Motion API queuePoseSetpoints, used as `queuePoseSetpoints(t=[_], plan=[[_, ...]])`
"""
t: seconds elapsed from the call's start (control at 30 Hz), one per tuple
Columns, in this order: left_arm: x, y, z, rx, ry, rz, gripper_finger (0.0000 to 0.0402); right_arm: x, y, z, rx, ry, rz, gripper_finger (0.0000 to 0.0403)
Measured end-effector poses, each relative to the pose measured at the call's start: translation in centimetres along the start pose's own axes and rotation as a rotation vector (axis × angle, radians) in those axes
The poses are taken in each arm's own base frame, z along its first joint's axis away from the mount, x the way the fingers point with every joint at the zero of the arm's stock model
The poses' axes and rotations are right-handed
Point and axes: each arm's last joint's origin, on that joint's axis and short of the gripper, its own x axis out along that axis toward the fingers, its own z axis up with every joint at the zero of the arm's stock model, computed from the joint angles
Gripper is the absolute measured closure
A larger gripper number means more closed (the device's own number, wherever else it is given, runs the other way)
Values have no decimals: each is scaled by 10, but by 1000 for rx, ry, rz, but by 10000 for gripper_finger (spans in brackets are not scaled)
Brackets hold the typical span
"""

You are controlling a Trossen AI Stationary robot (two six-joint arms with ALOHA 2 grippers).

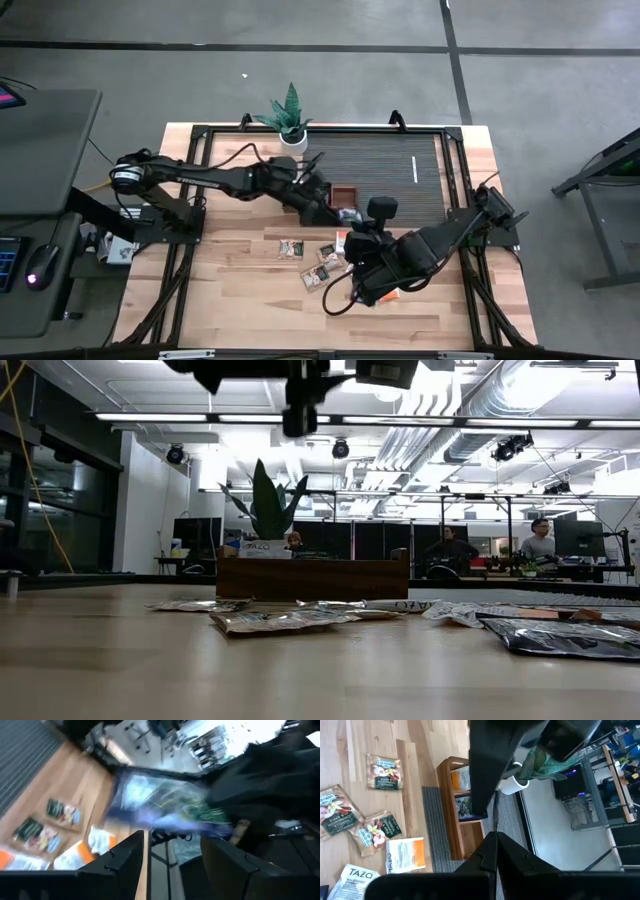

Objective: Pick & Place Tea
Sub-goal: Put the blue tea bag into the middle section of the wooden organizer

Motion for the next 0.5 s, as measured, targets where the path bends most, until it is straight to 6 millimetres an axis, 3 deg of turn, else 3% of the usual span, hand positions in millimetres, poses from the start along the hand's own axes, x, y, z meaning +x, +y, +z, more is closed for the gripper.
queuePoseSetpoints(t=[0.5], plan=[[-1,-13,9,-66,-75,-142,208,-4,2,-1,-35,-15,-7,403]])
